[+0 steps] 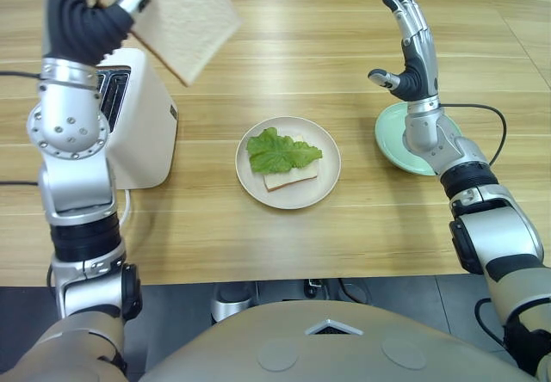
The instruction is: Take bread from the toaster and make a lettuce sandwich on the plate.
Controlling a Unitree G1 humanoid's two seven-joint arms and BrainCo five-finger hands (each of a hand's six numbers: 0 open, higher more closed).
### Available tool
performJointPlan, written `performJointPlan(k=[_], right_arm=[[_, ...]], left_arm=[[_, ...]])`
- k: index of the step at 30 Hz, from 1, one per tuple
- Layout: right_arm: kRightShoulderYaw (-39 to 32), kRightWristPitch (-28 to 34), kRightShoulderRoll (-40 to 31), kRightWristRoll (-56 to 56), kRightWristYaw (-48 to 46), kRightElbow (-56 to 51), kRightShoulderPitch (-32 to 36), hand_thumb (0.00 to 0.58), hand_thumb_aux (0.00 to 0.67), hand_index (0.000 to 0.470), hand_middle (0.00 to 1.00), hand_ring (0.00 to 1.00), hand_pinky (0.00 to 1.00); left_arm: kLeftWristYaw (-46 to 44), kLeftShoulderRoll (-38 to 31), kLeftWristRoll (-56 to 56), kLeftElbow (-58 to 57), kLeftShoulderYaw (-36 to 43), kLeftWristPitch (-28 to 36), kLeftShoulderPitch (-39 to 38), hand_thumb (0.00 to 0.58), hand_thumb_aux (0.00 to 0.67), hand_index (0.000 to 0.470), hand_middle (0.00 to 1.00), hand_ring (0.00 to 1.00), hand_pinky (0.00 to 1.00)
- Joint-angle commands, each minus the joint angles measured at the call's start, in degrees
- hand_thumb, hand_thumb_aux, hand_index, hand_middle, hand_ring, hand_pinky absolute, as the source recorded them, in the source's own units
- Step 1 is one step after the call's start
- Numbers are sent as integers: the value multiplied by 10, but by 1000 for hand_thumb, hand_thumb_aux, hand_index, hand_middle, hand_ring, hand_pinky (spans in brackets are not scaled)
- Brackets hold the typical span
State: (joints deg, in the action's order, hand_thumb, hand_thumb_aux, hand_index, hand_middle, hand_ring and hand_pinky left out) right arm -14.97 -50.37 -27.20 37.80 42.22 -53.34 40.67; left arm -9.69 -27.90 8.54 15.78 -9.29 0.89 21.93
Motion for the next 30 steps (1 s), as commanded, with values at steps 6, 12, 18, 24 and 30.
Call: performJointPlan(k=[6, 12, 18, 24, 30], right_arm=[[7, 4, -4, -3, 8, -7, 5, 0, 0, 0, 0, 0, 0], [5, 0, -2, -2, 8, -6, 0, 0, 0, 0, 0, 0, 0], [5, -11, -2, -9, -5, -5, -6, 0, 0, 0, 0, 0, 0], [-6, -37, -1, -4, -29, 8, -22, 0, 0, 0, 0, 0, 0], [-9, -57, -2, 1, -50, 23, -40, 0, 0, 0, 0, 0, 0]], left_arm=[[-190, 43, -120, -278, 74, -20, 90, 580, 670, 460, 1000, 1000, 1000], [-314, 69, -137, -451, 116, -74, 139, 580, 670, 460, 1000, 1000, 1000], [-333, 106, -116, -556, 144, -123, 164, 580, 670, 460, 1000, 1000, 1000], [-307, 134, -96, -648, 148, -160, 186, 580, 670, 460, 1000, 1000, 1000], [-265, 142, -75, -692, 149, -189, 187, 580, 670, 460, 1000, 1000, 1000]])
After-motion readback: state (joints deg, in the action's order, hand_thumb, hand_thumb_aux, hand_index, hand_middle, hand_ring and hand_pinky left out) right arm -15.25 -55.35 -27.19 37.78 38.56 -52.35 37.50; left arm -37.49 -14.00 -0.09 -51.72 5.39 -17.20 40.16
